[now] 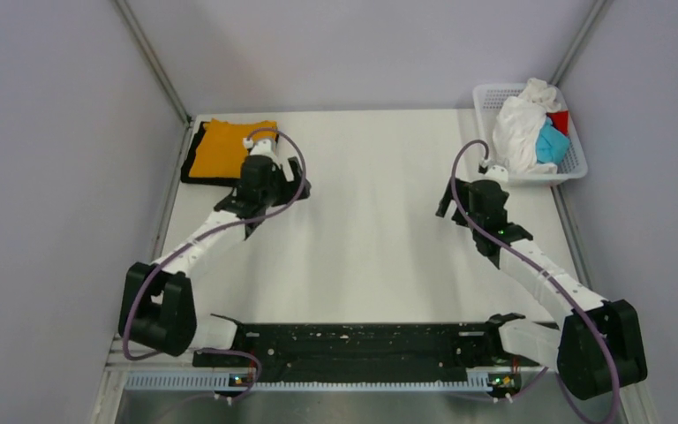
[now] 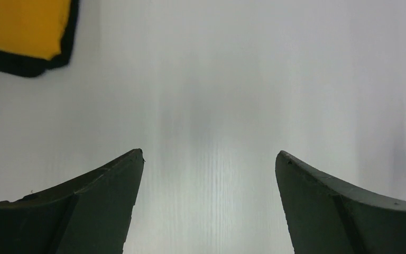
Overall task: Fold and stack the t-shirts
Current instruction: Reset both arms
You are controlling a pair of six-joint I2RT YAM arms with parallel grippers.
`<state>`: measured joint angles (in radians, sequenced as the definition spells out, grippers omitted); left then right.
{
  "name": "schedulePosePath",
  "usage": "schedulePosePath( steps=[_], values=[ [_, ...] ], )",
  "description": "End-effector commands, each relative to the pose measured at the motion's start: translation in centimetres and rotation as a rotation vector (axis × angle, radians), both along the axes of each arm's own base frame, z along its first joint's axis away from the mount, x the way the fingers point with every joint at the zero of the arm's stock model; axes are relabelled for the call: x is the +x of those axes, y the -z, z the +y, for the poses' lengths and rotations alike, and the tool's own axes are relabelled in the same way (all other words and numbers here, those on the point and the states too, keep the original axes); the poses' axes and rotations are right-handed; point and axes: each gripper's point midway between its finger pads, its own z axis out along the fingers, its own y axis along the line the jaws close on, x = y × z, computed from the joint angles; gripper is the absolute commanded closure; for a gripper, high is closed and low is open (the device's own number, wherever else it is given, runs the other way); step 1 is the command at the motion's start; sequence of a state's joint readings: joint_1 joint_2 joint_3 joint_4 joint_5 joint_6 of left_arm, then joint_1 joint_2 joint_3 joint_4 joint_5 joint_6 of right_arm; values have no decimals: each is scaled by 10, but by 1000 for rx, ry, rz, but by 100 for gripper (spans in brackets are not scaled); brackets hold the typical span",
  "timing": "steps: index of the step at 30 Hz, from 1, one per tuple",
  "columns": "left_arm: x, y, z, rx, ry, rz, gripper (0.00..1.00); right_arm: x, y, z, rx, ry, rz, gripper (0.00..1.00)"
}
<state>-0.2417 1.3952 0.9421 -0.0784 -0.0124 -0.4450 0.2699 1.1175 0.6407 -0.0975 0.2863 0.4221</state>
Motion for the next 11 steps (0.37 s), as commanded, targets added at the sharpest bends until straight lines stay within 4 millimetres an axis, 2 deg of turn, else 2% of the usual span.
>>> schedulePosePath(
  steps=[1, 3, 6, 11],
  values=[
    [-29, -2, -17, -18, -57, -52, 1, 6, -12, 9, 71, -27, -90, 1],
    [-48, 14, -21, -23, -63, 13, 1, 4, -4, 11, 90, -24, -75, 1],
    [-62, 28, -19, -43, -93, 44, 1, 1, 6, 12, 122, -8, -59, 1],
    [-67, 25, -7, -30, -149, 30, 1, 2, 4, 19, 144, -40, -84, 1]
  ],
)
